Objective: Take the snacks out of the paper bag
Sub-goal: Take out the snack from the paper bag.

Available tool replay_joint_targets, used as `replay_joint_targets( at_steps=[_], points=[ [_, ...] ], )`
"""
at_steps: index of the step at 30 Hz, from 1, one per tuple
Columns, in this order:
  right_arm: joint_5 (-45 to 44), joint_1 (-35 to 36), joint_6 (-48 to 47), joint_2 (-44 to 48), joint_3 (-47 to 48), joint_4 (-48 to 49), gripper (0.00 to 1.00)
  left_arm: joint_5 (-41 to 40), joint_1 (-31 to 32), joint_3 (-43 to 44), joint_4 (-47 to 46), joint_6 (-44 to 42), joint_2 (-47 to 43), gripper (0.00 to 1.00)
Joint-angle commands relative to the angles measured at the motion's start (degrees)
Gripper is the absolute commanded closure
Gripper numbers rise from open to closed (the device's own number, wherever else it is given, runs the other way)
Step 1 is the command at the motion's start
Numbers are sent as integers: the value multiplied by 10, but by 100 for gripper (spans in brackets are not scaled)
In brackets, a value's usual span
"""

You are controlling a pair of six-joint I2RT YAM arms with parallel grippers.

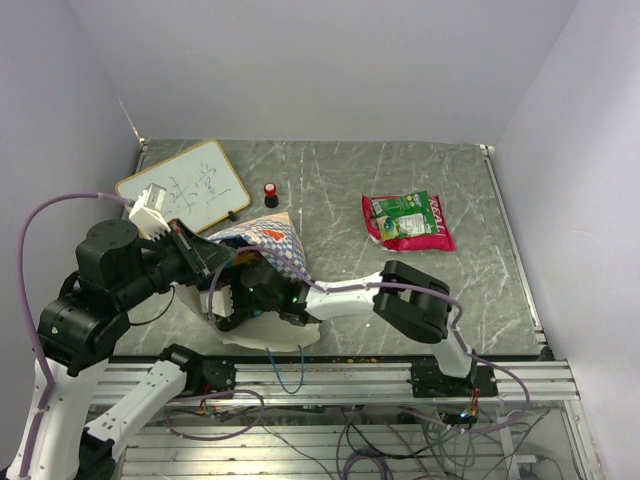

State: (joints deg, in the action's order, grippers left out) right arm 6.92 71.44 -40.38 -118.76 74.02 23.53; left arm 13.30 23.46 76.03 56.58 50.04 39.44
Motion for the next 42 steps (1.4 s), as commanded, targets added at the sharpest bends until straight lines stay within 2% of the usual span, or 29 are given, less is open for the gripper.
replay_joint_targets(
  at_steps=[1, 5, 6, 7, 8, 9, 11, 14, 17, 21, 27, 34, 42],
  points=[
    [-48, -11, -35, -41, 25, 28, 20, 9, 2, 10, -10, 7, -11, 93],
    [-51, -30, -24, -50, 32, 23, 29, -2, 2, 21, 9, 1, -9, 93],
    [-54, -32, -25, -51, 34, 19, 37, -6, 2, 24, 13, 0, -8, 93],
    [-59, -32, -25, -51, 33, 18, 49, -7, 2, 27, 16, -1, -7, 93],
    [-68, -33, -23, -51, 31, 22, 67, -9, 2, 30, 19, -3, -6, 93],
    [-83, -33, -21, -49, 24, 38, 77, -11, 2, 32, 22, -6, -5, 93],
    [-85, -32, -16, -43, 19, 47, 86, -18, 2, 38, 30, -10, -4, 93],
    [-85, -32, -6, -31, 30, 32, 94, -27, 2, 44, 35, -7, -2, 93],
    [-92, -33, 17, 0, 32, 23, 100, -20, 2, 34, 22, -2, -4, 93],
    [-86, -32, 66, 60, 27, 7, 100, -31, 2, 26, 11, 13, -13, 93],
    [-53, -31, 173, 145, -23, 34, 100, -83, 2, 46, -3, 18, -18, 93],
    [-52, -31, 236, 223, -56, 24, 100, -53, 2, 20, -55, 31, -19, 93],
    [-52, -31, 300, 270, -77, 82, 100, -24, 2, -27, -113, 55, -30, 93]
  ],
)
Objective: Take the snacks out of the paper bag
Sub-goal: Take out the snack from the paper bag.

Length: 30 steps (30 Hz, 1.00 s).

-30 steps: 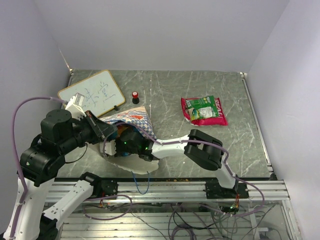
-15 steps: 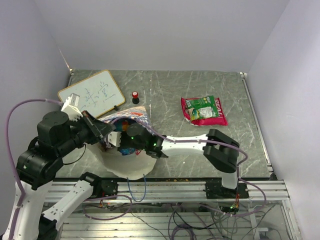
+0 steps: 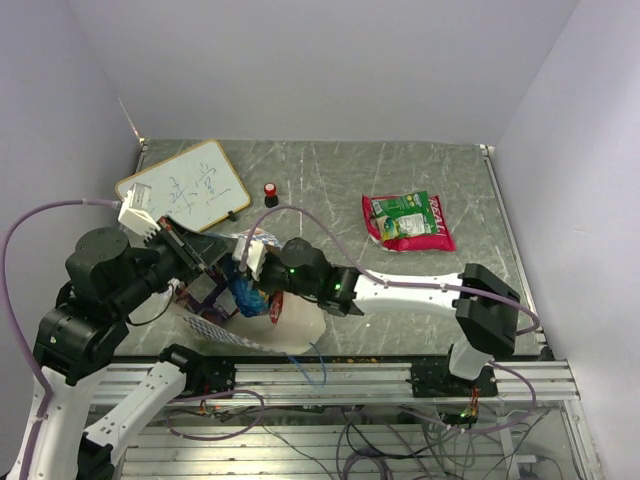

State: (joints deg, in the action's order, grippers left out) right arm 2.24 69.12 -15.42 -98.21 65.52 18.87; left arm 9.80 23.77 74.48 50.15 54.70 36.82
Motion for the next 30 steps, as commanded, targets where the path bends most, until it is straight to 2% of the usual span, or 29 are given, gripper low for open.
replay_joint_targets(
  at_steps=[1, 9, 15, 30],
  points=[
    [-9, -8, 57, 64, 14, 129, 100, 10, -1, -9, -48, 8, -2, 93],
    [-27, 0, 95, 84, 36, 137, 100, -15, -1, 46, -17, -25, 25, 93],
    [-53, 16, 109, 133, 38, 134, 100, -40, -1, 75, 10, -24, 47, 93],
    [-93, 22, 185, 221, 63, 73, 100, -101, -1, 156, 40, -72, 103, 93]
  ],
)
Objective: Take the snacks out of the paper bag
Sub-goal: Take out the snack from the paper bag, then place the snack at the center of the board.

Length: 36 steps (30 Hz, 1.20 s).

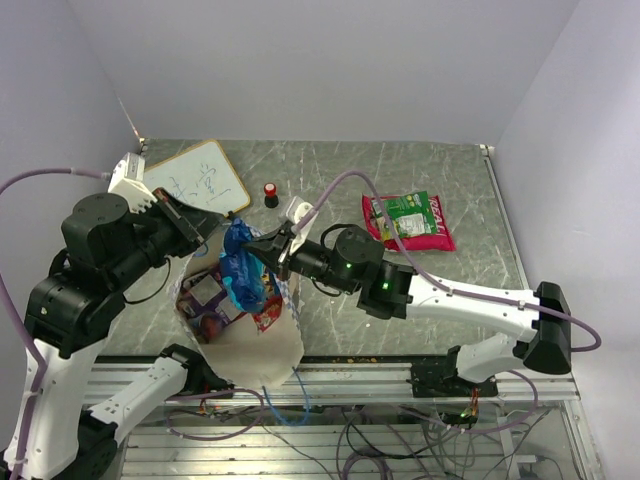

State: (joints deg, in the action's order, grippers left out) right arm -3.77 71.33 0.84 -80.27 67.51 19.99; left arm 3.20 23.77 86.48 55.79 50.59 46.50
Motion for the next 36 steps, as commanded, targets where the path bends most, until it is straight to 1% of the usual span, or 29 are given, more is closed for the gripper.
replay_joint_targets(
  at_steps=[1, 3, 6, 12, 17, 19, 23, 27, 28, 30, 32, 34, 36],
  points=[
    [-49, 0, 26, 44, 51, 54, 100, -42, -1, 37, -16, -36, 6, 93],
    [-87, 0, 34, 45, 78, 29, 100, -55, -1, 31, -17, -40, 3, 93],
    [-118, 0, 41, 52, 113, 12, 100, -69, -1, 12, -8, -30, -5, 93],
    [-135, 0, 80, 74, 152, -3, 100, -42, -1, -31, -33, -31, -3, 93],
    [-156, 0, 79, 87, 166, 3, 100, -34, -1, -31, -43, -52, 27, 93],
    [-178, 0, 55, 95, 182, -4, 100, -36, -1, -18, -38, -61, 42, 93],
    [-234, 0, -24, 100, 225, -58, 100, -21, -1, 6, -26, -85, 52, 93],
    [-333, -2, -108, 104, 235, -99, 100, -10, -1, 20, -6, -97, 55, 93],
    [-376, -6, -129, 103, 236, -107, 100, -9, -1, 23, -3, -99, 54, 93],
    [-416, -29, -163, 95, 240, -136, 100, -4, -1, 30, 3, -100, 54, 93],
    [-430, -65, -174, 87, 239, -173, 100, 5, -1, 38, 11, -103, 56, 93],
    [-423, -118, -174, 89, 218, -194, 100, 13, -1, 42, 18, -110, 58, 93],
    [-404, -163, -182, 97, 182, -192, 100, 15, -1, 44, 27, -116, 58, 93]
  ],
)
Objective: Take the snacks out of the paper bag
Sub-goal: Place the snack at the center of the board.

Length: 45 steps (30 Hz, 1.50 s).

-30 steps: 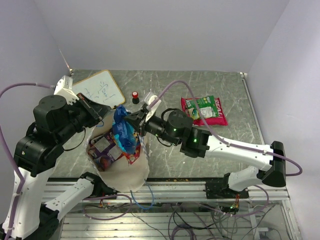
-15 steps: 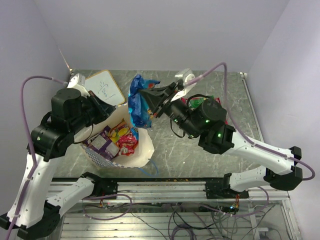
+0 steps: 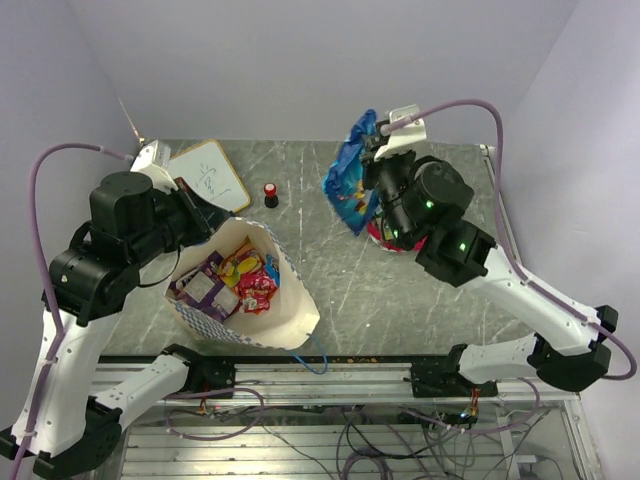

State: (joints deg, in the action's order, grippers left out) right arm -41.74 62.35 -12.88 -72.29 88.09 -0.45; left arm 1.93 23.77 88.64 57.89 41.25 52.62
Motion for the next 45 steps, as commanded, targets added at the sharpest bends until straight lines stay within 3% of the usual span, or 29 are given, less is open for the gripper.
replay_joint_targets(
  at_steps=[1, 6, 11, 16, 21, 30, 38, 43, 45],
  points=[
    [-8, -99, -47, 21, -39, 8, 100, 29, -1, 22, 7, -24, -3, 93],
    [82, -235, -62, 22, -95, -48, 100, 40, -1, 16, 5, -28, 5, 93],
    [192, -374, -92, 24, -176, -41, 100, 25, -1, 26, 8, -45, 30, 93],
    [274, -444, -128, -21, -217, -5, 100, 20, -1, 72, 25, -70, 62, 93],
    [335, -462, -163, -99, -226, 21, 100, 7, -1, 81, 18, -78, 70, 93],
    [466, -456, -92, -209, -235, 67, 100, -4, -1, 65, -29, -100, 96, 93],
    [482, -456, -39, -257, -261, 103, 100, 10, -1, 80, -40, -105, 110, 93],
    [466, -455, 50, -277, -262, 65, 100, 17, -1, 108, -37, -114, 126, 93],
    [456, -456, 74, -268, -297, 97, 100, 21, -1, 106, -38, -119, 128, 93]
  ],
)
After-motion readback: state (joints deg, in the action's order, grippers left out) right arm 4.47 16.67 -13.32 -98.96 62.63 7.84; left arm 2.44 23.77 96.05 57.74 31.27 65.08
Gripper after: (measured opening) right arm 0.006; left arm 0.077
